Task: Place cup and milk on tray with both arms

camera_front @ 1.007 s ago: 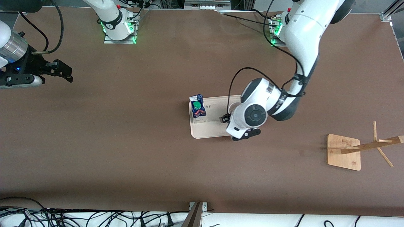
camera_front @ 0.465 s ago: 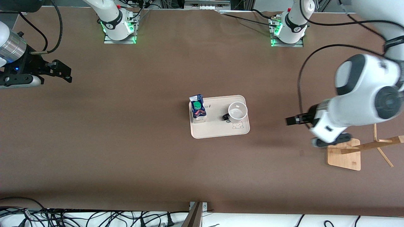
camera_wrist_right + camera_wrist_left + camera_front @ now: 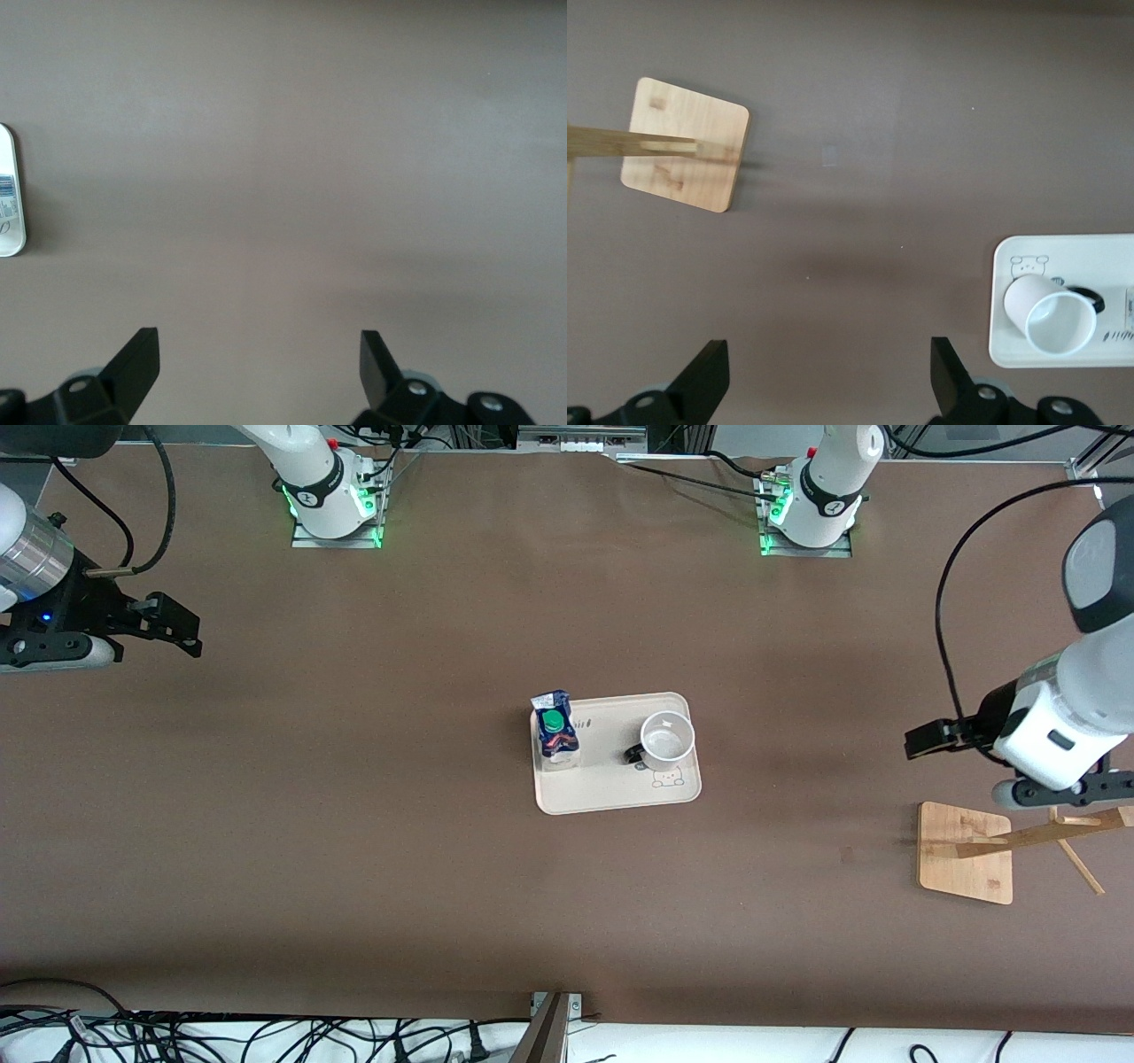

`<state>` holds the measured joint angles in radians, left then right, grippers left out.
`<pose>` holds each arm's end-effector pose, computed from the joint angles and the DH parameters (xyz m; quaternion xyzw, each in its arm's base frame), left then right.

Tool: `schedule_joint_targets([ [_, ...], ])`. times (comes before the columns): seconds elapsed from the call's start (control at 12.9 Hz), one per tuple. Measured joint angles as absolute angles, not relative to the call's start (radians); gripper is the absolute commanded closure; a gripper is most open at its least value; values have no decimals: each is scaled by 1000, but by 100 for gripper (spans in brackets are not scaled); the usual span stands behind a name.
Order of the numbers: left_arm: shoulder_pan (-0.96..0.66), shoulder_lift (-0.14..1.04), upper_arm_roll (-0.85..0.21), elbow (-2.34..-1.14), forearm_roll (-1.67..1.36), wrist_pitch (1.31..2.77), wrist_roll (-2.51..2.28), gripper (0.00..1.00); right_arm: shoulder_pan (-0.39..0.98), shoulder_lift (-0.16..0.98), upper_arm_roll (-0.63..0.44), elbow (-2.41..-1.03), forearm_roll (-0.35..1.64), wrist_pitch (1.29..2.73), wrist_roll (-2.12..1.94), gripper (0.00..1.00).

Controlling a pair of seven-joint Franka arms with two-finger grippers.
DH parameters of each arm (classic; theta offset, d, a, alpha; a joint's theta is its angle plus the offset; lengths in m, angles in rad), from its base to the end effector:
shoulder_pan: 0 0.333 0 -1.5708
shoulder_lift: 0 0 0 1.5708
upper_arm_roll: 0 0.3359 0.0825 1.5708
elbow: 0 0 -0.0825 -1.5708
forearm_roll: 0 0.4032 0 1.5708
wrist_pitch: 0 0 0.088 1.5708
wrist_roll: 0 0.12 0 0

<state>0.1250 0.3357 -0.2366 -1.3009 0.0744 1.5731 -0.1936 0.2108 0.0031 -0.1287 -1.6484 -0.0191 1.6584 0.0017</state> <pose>0.6739 -0.0403 0.5583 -0.9986 -0.0452 0.0272 0.0025 0.5791 0.0456 0.5990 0.9991 0.0410 0.0039 0.0096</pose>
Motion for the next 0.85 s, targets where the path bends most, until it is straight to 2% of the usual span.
schedule_joint_targets([
  [0.23, 68, 176, -118, -1447, 47, 1589, -135, 0, 211, 4, -128, -1648, -19, 1657, 2, 0],
  [0.54, 44, 0, -78, -1693, 28, 1757, -110, 0, 211, 4, -127, -1648, -19, 1657, 2, 0],
  [0.85, -15, -22, -19, -1731, 28, 1770, -110, 0, 211, 4, -127, -1647, -19, 1656, 2, 0],
])
